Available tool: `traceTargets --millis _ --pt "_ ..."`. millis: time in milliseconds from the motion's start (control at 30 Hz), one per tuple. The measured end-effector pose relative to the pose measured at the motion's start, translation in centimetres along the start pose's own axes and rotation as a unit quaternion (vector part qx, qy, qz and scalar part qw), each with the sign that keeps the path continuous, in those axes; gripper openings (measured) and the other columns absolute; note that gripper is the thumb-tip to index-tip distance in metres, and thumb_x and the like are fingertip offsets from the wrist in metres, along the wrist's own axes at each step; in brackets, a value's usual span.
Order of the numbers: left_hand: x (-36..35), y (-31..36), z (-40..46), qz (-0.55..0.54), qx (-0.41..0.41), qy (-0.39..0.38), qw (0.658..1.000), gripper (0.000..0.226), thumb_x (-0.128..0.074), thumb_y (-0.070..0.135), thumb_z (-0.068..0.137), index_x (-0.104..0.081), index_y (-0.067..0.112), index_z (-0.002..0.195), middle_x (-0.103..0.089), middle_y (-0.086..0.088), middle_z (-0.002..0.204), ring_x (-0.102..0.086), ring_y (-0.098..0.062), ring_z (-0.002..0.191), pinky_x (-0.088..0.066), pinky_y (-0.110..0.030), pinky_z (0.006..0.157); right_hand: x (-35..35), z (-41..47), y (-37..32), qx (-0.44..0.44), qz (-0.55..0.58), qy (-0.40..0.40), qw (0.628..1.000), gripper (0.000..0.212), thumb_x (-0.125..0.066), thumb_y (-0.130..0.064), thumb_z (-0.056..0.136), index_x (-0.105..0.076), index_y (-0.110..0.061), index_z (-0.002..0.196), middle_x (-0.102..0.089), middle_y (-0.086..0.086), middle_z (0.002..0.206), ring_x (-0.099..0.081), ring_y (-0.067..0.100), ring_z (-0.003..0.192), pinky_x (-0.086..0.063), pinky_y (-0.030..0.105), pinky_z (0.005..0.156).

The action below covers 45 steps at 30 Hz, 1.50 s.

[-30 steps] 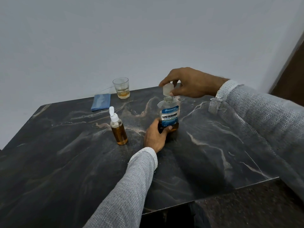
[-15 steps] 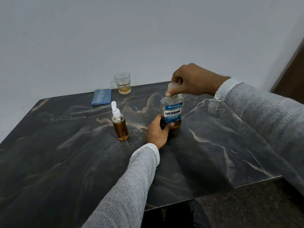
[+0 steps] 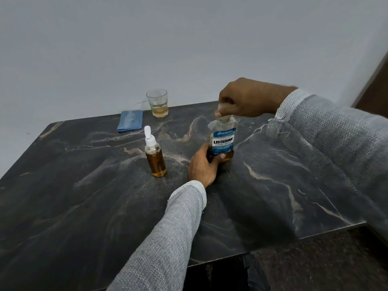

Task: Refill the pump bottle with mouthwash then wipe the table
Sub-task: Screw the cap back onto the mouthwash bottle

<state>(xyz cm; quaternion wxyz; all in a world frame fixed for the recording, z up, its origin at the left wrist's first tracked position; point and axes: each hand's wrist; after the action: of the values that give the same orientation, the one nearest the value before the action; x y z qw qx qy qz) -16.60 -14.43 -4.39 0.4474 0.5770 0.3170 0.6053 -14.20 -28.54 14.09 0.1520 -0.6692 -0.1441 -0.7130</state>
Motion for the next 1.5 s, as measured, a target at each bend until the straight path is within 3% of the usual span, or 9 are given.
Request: traceTargets --millis 167,233,333,467,833,967,1133,1367,1500 --pt "0.0 0.0 0.0 0.003 0.004 0.0 1.0 0.039 -0.07 0.034 0.085 -0.058 0.023 0.12 -0.067 0.003 0.122 -0.061 -0.019 0.114 -0.046 -0.046 0.101 -1.1 0.0 -0.6 -0.048 -0.056 0.058 0.996 0.067 -0.04 -0.07 0.087 -0.055 -0.008 0.065 -0.058 0.007 0.063 -0.053 0.021 0.059 -0.042 0.032 0.056" --pt "0.0 0.0 0.0 0.005 0.008 -0.002 1.0 0.04 -0.07 0.035 0.085 -0.058 0.023 0.122 -0.067 0.003 0.123 -0.06 -0.019 0.115 -0.046 -0.047 0.102 -0.6 -0.3 -0.4 -0.041 -0.042 0.023 0.998 0.078 -0.034 -0.077 0.082 -0.065 -0.008 0.097 -0.069 0.007 0.091 -0.06 0.02 0.077 -0.046 0.033 0.07" --pt "0.0 0.0 0.1 0.006 0.01 -0.001 1.0 0.041 -0.07 0.035 0.085 -0.057 0.023 0.123 -0.066 0.002 0.123 -0.06 -0.02 0.116 -0.046 -0.046 0.102 0.5 -0.8 0.1 -0.015 0.032 -0.057 0.998 0.063 -0.05 -0.06 0.089 -0.041 -0.024 0.141 -0.06 0.002 0.123 -0.054 0.015 0.097 -0.039 0.031 0.082" --pt "0.0 0.0 0.1 0.011 0.006 -0.004 1.0 0.038 -0.069 0.034 0.086 -0.057 0.025 0.12 -0.066 0.003 0.124 -0.059 -0.019 0.116 -0.046 -0.043 0.101 0.3 -0.8 0.2 0.029 0.006 -0.046 0.999 0.031 -0.055 -0.036 0.095 -0.057 -0.02 0.121 -0.063 -0.002 0.107 -0.055 0.016 0.089 -0.041 0.03 0.076" --pt "0.1 0.3 -0.1 0.002 0.002 0.0 1.0 0.037 -0.069 0.031 0.086 -0.059 0.022 0.12 -0.069 0.002 0.119 -0.063 -0.019 0.11 -0.047 -0.042 0.099 -1.3 -0.4 -0.9 -0.017 -0.088 0.007 0.996 0.044 -0.043 -0.048 0.098 -0.055 -0.009 0.082 -0.054 0.003 0.07 -0.05 0.015 0.062 -0.038 0.03 0.055" --pt "0.2 0.5 -0.4 -0.002 -0.004 0.004 1.0 0.035 -0.07 0.03 0.085 -0.061 0.021 0.118 -0.07 0.002 0.115 -0.065 -0.018 0.106 -0.049 -0.045 0.097 -1.3 -0.7 -1.3 -0.021 -0.116 0.015 0.993 0.046 -0.04 -0.048 0.099 -0.055 -0.008 0.085 -0.056 0.005 0.075 -0.052 0.018 0.065 -0.041 0.032 0.057" --pt "0.1 0.4 -0.2 0.001 0.005 -0.001 1.0 0.036 -0.07 0.032 0.086 -0.059 0.022 0.119 -0.068 0.001 0.121 -0.061 -0.02 0.113 -0.047 -0.047 0.101 -0.3 -1.8 0.0 0.018 -0.017 -0.039 0.999 0.039 -0.039 -0.038 0.101 -0.044 -0.012 0.13 -0.06 0.011 0.117 -0.051 0.02 0.093 -0.043 0.037 0.082" --pt "-0.1 0.4 0.1 0.013 0.012 -0.002 1.0 0.039 -0.07 0.032 0.086 -0.057 0.023 0.122 -0.066 0.002 0.125 -0.059 -0.021 0.118 -0.045 -0.048 0.102 -2.9 -1.8 -0.1 0.001 0.009 0.041 0.999 0.036 -0.033 -0.05 0.1 -0.039 -0.015 0.095 -0.051 0.0 0.072 -0.047 0.013 0.063 -0.035 0.032 0.056" --pt "0.0 0.3 0.2 0.01 0.014 -0.007 1.0 0.042 -0.07 0.031 0.086 -0.057 0.022 0.124 -0.065 0.002 0.126 -0.058 -0.02 0.119 -0.044 -0.048 0.103 -3.8 -1.7 -0.2 -0.057 -0.068 0.112 0.99 0.048 -0.028 -0.062 0.094 -0.04 -0.016 0.096 -0.044 -0.003 0.067 -0.043 0.016 0.06 -0.036 0.035 0.06"
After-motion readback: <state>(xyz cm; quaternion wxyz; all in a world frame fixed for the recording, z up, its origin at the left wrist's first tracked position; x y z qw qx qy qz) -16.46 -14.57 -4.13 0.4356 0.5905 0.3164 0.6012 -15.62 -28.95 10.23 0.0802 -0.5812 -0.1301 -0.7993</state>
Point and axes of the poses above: each hand's wrist, its own z-axis towards the middle knuckle, its own x-axis out of the back of the hand, y = z × x
